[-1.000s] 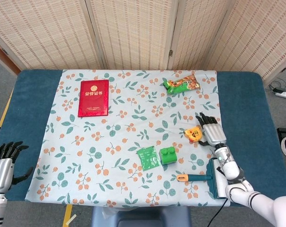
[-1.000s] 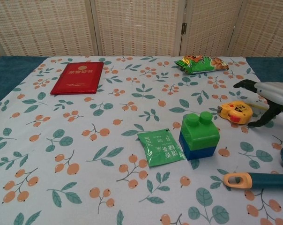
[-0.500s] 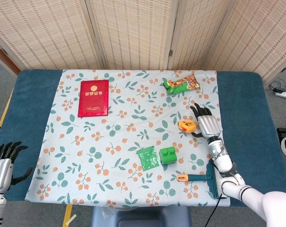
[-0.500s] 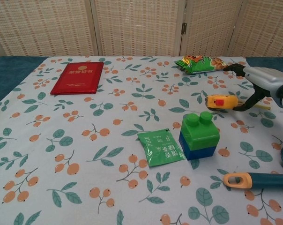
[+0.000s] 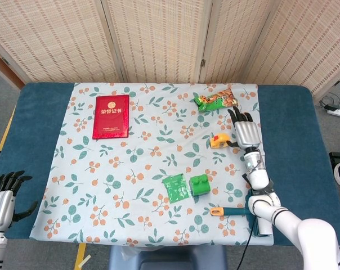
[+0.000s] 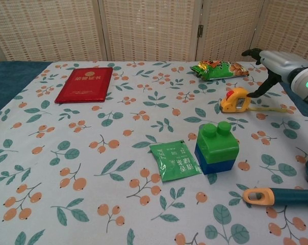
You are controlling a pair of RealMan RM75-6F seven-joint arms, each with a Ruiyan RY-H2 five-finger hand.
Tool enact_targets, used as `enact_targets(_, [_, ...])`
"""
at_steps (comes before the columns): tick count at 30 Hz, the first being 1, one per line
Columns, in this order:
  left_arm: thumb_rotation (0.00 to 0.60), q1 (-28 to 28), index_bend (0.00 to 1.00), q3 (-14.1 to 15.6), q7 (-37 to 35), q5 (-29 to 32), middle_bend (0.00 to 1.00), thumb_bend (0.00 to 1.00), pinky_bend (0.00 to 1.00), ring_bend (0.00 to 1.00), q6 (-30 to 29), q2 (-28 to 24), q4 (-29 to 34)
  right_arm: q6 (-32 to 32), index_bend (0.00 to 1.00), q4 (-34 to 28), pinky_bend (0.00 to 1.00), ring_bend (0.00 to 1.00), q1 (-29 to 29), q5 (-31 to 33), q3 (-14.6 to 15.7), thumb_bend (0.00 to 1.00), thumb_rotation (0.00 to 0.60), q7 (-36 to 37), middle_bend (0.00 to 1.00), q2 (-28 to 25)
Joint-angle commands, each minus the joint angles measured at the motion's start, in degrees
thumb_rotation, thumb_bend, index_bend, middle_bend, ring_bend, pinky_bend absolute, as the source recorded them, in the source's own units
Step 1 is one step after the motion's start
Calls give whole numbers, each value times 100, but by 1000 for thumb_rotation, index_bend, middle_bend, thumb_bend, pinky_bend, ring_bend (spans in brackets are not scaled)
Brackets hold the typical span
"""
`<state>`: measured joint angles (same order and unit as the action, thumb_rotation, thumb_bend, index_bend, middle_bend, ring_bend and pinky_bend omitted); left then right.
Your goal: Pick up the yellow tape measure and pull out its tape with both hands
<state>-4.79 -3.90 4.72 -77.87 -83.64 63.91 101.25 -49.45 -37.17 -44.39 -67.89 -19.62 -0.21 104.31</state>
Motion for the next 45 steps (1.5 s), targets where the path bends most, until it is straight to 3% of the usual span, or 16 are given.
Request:
enact_targets(1, [600,4,276,5,9,-6,166,337,0,99,3,-11,11,223,0,254,106,170,-211,226,-162,219,600,-245,53,125])
enact_targets(8, [600,45,276,16,-7,9,160,338,0,97,-17,-53,68,311,0,188,119,173,-322,425,-217,218,600,-722,75,49])
enact_targets(16, [600,90,274,38,-36,-52,155,338,0,96,-68,-107,136,295,0,-535,123,194,-213,532,-218,219,600,-764,112,-306])
enact_targets(26, [600,122,271,64,-3,-102,154,338,0,96,-87,-180,246,1246,124,-1183,159,226,-266,1048,19,218,600,-1276,187,-813])
enact_targets(33, [600,148,269,83,83,-46,153,338,0,94,-74,-191,300,1919,125,-808,158,198,-690,1681,59,231,600,-1749,157,-750])
enact_targets(42, [600,183,268,82,145,70,153,338,0,93,-59,-188,323,2720,125,-78,75,143,-1242,2392,241,459,600,-2146,149,-521])
enact_targets(45, [600,185,268,88,159,94,153,338,0,93,-39,-175,311,2879,125,66,59,130,-1365,2554,337,489,600,-2197,162,-449])
